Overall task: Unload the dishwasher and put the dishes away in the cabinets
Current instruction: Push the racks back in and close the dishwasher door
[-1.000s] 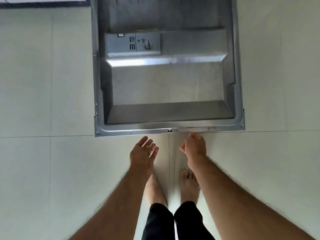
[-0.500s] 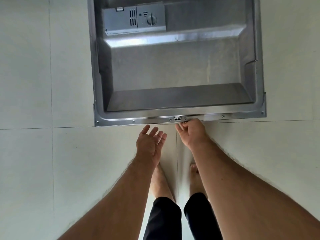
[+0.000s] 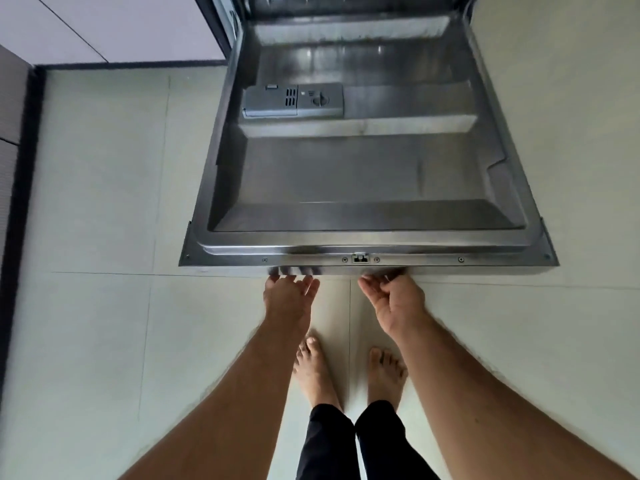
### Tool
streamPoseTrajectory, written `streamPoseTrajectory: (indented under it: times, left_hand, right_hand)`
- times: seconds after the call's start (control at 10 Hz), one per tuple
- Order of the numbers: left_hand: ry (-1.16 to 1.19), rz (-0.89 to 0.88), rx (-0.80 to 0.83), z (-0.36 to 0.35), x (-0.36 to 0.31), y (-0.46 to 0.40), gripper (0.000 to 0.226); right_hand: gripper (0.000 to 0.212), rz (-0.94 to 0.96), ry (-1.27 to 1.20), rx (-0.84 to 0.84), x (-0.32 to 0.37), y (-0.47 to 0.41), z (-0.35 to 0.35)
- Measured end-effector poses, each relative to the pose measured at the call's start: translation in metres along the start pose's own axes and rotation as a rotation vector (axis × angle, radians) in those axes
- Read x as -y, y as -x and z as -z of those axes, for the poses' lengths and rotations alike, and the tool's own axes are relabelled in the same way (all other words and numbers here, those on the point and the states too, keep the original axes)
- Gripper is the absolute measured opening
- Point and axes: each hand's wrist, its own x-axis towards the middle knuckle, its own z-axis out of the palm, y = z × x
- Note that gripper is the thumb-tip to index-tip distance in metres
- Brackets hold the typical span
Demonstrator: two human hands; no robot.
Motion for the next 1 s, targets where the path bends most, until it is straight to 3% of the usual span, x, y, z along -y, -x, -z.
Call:
streamPoseTrajectory:
  times: [0.2,0.5,0.6,0.7,0.8,1.0]
  left_hand:
    - [-0.124,-0.08,-0.066,-0.056,-0.05,0.077,0.037]
    - [-0.105,-0.201,-0.192,-0.13,-0.108,0.17,0.023]
    - [-0.161,-0.278,-0.203,-0.16,-0.127,0.191,0.032]
    - [-0.163,-0.324,-0.147,-0.191,-0.146,0.218,0.04]
    - [-0.163,-0.327,-0.194,-0.217,-0.166,0.229,0.039]
    - [-0.262,-0.486,-0.103,-0.259,-0.204,0.247,0.022]
  right_hand:
    - [0.038,0.049,-0.044,0.078,0.045,0.085,-0.023]
    - [0.014,0.266,0.26,0.155,0.114,0.165,-0.06]
    - [0.029,0.675,0.629,0.114,0.128,0.193,-0.075]
    - [0.025,1.509,1.125,-0.034,0.149,0.223,-0.102]
    - [0.026,1.882,1.269,-0.013,0.183,0.246,-0.146]
    - [0.032,1.948,1.559,0.023,0.225,0.257,-0.194]
